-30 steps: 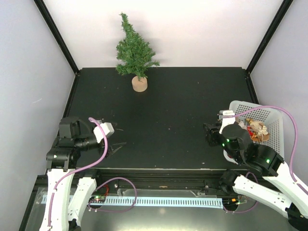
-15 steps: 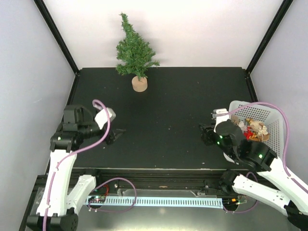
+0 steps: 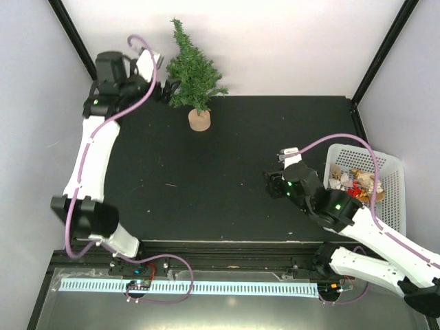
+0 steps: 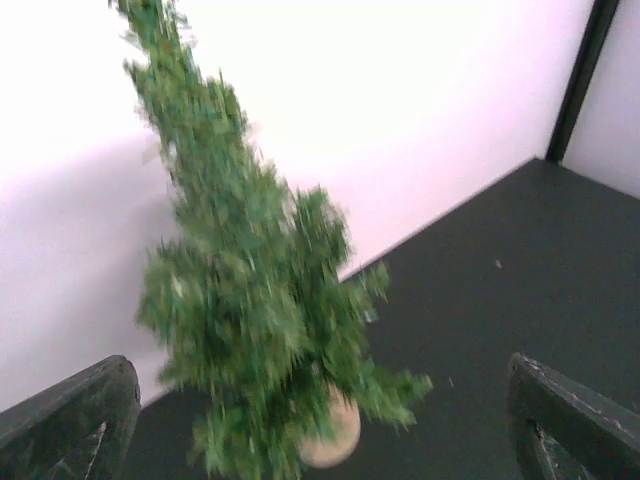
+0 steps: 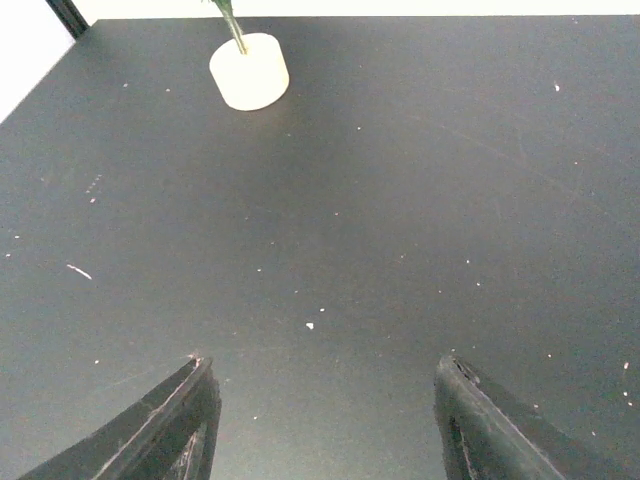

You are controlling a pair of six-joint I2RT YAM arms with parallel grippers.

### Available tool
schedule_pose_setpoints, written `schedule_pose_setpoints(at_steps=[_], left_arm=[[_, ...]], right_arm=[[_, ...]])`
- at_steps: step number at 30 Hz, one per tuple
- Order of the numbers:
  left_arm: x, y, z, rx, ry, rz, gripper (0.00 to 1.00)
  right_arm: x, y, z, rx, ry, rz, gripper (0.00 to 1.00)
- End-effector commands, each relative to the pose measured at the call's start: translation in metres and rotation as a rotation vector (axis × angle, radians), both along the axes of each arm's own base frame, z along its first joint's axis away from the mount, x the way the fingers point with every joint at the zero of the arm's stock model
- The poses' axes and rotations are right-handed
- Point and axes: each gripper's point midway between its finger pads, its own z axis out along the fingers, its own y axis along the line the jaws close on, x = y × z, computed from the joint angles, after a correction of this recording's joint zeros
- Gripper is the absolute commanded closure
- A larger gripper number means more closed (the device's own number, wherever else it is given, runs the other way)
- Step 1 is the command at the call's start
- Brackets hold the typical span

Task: Decorate the small christmas tree

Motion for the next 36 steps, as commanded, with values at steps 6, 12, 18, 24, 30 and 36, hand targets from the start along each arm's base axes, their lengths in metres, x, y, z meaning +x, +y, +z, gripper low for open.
schedule_pose_setpoints(at_steps=[6,12,18,24,30,36], left_arm=[[0.119,-0.037,0.012,-0.060,-0.078,-0.009,0.01],[0.171,-0.036,0.005,-0.133,-0.194,0.044,0.01],[0.190,-0.051,0.002,-0.231,-0.245,-0.030,0.30],[0.180,-0.064,0.011,-0.327,-0.222,-0.123,0.98],[0.155,-0.071,0.020,-0.358,-0.182,-0.207,0.98],[0.107,-0.078,0.018,-0.403,-0.104,-0.286,0.98]], right_arm=[[0.031,0.015,-0.014,-0.046,-0.077,-0.049,0.40],[0.040,0.019,-0.012,-0.054,-0.091,-0.069,0.40],[0.047,0.024,-0.019,-0.084,-0.090,-0.072,0.40],[0.056,0.034,-0.029,-0.117,-0.067,-0.070,0.40],[0.057,0.035,-0.036,-0.129,-0.057,-0.074,0.40],[0.051,0.024,-0.032,-0.110,-0.068,-0.098,0.40]])
